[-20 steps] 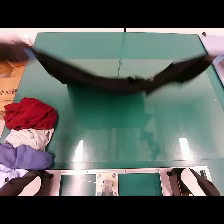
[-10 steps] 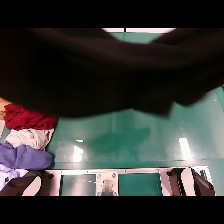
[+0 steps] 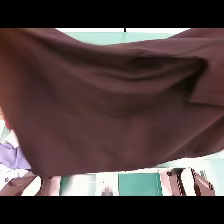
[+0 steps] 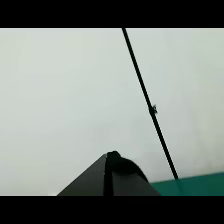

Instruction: Fold the shirts.

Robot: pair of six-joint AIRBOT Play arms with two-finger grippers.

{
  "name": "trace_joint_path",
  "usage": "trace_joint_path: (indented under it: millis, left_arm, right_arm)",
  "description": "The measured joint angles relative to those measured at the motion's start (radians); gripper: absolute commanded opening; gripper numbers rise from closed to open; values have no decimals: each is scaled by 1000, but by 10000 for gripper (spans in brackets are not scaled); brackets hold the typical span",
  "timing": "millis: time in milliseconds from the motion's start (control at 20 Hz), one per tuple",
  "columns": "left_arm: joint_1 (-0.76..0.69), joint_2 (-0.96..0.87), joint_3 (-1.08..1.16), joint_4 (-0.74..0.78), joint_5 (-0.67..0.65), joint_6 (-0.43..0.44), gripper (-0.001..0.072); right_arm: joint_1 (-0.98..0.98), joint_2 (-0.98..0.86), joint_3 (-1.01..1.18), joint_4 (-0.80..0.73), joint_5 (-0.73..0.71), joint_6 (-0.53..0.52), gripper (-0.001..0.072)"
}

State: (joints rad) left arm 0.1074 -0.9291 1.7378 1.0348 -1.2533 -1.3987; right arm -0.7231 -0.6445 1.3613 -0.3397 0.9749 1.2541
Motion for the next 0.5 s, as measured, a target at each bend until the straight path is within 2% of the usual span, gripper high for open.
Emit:
trace_joint_path:
  millis: [250,400,500]
  left_arm:
    - [-3,-295,-307,-236,199,192,28]
    - [-37,-531,-340,-393,304,302,27]
    - [-63,-665,-304,-461,362,338,27]
  right_arm:
    - [234,-290,-276,-17,-200,-233,11]
    - [336,-576,-269,-2,-315,-325,12]
    - [362,-760,-187,14,-335,-352,11]
